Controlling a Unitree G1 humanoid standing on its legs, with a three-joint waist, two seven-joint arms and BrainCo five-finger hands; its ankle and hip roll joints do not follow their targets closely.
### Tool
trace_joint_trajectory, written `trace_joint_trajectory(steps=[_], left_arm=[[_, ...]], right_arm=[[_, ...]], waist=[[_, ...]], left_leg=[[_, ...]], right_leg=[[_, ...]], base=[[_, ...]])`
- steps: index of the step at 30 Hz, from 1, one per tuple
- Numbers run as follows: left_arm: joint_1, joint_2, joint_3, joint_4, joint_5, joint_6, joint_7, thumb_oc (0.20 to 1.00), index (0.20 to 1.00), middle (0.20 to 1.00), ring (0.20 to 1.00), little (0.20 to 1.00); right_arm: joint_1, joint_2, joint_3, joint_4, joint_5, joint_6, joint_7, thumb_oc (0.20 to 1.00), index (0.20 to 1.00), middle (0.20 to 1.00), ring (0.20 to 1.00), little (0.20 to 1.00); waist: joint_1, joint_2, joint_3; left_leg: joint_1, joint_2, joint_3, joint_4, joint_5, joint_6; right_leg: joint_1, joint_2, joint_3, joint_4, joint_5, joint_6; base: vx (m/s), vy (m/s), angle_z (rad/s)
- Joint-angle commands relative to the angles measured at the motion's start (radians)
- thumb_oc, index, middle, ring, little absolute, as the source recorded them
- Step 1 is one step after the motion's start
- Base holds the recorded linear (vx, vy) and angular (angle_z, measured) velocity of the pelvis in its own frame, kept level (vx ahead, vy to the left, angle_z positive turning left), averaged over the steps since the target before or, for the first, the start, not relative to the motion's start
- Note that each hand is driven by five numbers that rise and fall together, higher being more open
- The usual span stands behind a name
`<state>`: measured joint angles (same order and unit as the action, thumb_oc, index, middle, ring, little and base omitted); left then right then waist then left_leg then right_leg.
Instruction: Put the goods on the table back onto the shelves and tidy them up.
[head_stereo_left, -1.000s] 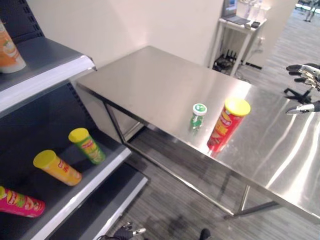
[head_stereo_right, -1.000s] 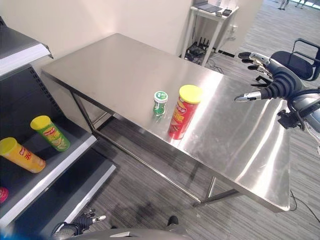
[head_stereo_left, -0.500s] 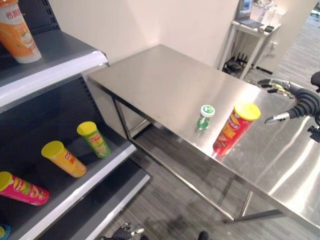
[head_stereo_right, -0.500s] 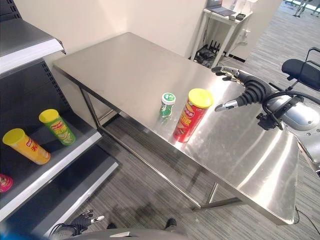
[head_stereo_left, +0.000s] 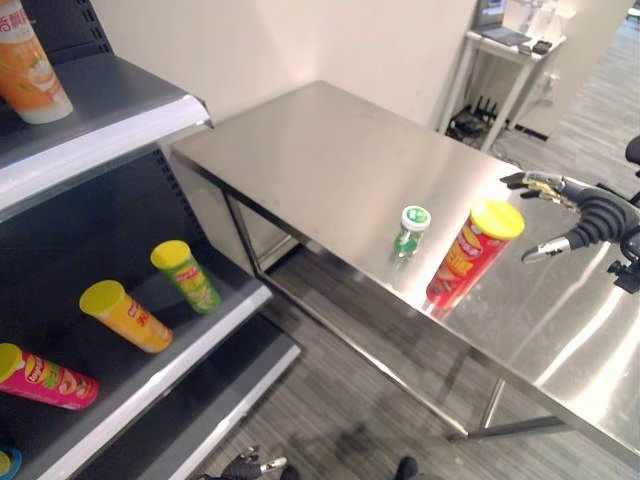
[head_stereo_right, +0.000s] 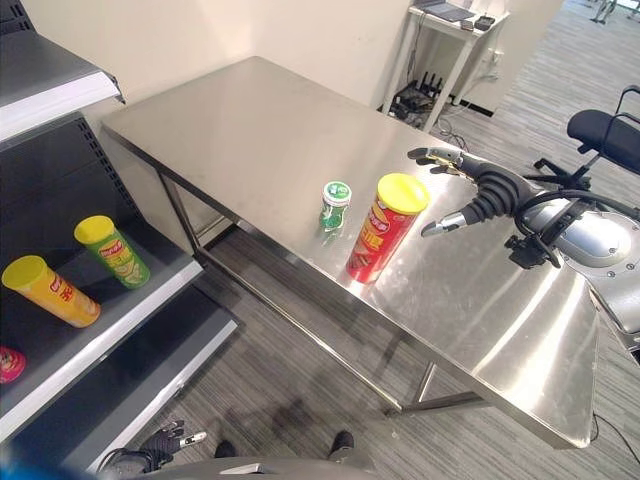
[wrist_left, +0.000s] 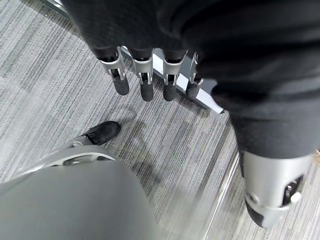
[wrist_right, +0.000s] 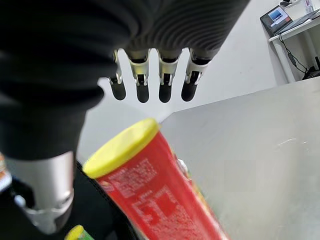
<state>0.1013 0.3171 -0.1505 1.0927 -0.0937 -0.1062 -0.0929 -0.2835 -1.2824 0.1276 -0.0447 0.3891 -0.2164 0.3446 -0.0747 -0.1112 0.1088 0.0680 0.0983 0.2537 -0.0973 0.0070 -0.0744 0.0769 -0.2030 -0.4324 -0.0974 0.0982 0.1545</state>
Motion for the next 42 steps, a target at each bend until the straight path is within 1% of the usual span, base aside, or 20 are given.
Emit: trace_joint_trajectory(steps=[1, 8, 14, 23, 42], left_arm=[[-0.055, 0.006, -0.019, -0.011, 0.022, -0.025, -0.004, 1.0, 1.0, 1.0, 1.0, 1.0], [-0.057, 0.005, -0.021, -0.017, 0.018, -0.025, 0.006, 1.0, 1.0, 1.0, 1.0, 1.0], [-0.057, 0.005, -0.021, -0.01, 0.017, -0.024, 0.01, 1.0, 1.0, 1.0, 1.0, 1.0], [-0.055, 0.005, -0.021, -0.007, 0.014, -0.025, 0.01, 1.0, 1.0, 1.0, 1.0, 1.0], [-0.049, 0.005, -0.024, -0.009, 0.008, -0.025, 0.009, 1.0, 1.0, 1.0, 1.0, 1.0]], right_arm=[[-0.07, -0.061, 0.056, -0.022, -0.066, -0.023, -0.055, 1.0, 1.0, 1.0, 1.0, 1.0], [-0.112, -0.033, 0.067, -0.006, -0.135, -0.029, -0.103, 1.0, 1.0, 1.0, 1.0, 1.0], [-0.146, -0.024, 0.097, 0.009, -0.144, -0.027, -0.11, 1.0, 1.0, 1.0, 1.0, 1.0], [-0.168, -0.023, 0.132, 0.002, -0.125, -0.025, -0.094, 1.0, 1.0, 1.0, 1.0, 1.0], [-0.212, -0.004, 0.238, 0.079, -0.196, -0.013, -0.087, 1.0, 1.0, 1.0, 1.0, 1.0]], waist=[[0.049, 0.023, -0.005], [0.053, 0.025, -0.004], [0.059, 0.024, -0.004], [0.066, 0.021, -0.003], [0.08, 0.016, 0.0]], left_leg=[[0.044, 0.111, 0.039, 0.01, 0.009, -0.097], [0.041, 0.11, 0.032, 0.01, 0.008, -0.094], [0.041, 0.109, 0.028, 0.01, 0.007, -0.094], [0.039, 0.108, 0.021, 0.01, 0.007, -0.094], [0.034, 0.104, 0.01, 0.01, 0.009, -0.094]], right_leg=[[0.039, 0.0, 0.001, 0.017, -0.035, 0.034], [0.04, -0.001, -0.001, 0.018, -0.036, 0.033], [0.046, 0.0, -0.007, 0.017, -0.04, 0.032], [0.047, 0.0, -0.011, 0.019, -0.041, 0.032], [0.05, -0.003, -0.022, 0.018, -0.04, 0.031]], base=[[0.0, 0.0, 0.0], [0.0, 0.0, 0.0], [0.0, -0.001, 0.05], [0.0, 0.001, 0.01], [0.0, 0.001, 0.01]])
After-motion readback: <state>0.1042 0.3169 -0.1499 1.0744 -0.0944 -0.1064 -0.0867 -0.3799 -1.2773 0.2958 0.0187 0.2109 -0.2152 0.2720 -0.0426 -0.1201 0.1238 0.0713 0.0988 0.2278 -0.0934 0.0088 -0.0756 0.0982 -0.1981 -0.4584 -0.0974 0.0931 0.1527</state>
